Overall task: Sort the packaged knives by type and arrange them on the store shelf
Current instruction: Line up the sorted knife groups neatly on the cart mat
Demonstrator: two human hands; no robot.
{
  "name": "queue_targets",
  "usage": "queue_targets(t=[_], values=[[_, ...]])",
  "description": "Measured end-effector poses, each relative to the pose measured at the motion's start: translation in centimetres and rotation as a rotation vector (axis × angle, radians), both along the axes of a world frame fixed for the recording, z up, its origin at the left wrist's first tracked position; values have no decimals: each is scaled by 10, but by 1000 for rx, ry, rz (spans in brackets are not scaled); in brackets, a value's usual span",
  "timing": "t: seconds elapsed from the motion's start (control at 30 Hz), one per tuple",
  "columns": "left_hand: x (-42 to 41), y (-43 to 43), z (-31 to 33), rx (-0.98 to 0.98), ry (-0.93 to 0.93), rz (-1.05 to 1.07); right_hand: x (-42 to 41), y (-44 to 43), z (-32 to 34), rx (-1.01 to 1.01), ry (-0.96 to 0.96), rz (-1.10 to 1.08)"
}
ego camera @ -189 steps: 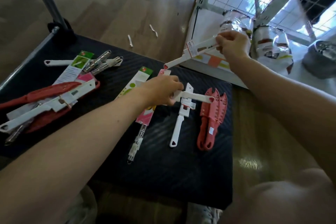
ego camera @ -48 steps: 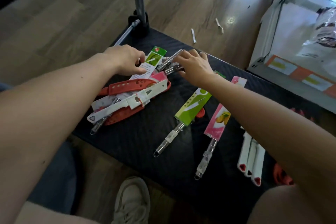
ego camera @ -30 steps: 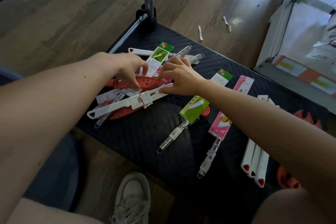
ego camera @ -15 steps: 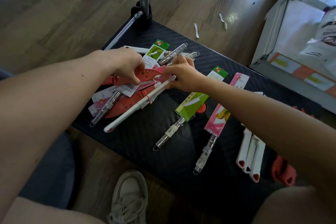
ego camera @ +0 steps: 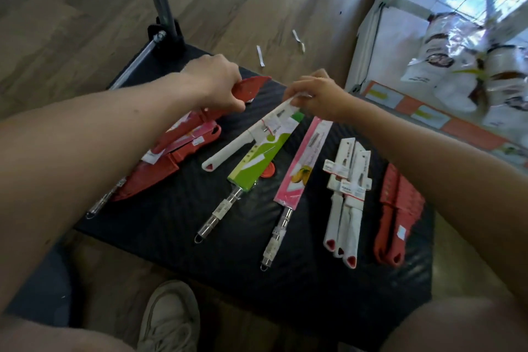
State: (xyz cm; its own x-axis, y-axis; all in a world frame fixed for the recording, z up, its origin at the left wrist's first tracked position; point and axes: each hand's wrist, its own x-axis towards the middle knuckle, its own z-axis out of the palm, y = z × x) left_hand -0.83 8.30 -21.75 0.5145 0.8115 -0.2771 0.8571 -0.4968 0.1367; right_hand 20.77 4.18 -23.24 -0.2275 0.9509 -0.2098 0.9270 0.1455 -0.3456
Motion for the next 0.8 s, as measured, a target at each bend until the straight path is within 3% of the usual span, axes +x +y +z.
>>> queue_targets(t=[0.27, 0.47, 0.6, 0.8], values=[[72, -19, 2, -57, -201, 72, 72, -25, 20, -183, -170, -98], [104, -34, -1, -147, -301, 119, 112, -54, 29, -420, -187, -149], [125, -46, -3, -169, -317, 134, 119, -68, 35, -551, -198, -163], [141, -63, -13, -230, -289, 149, 106, -67, 30, -594, -331, -61]])
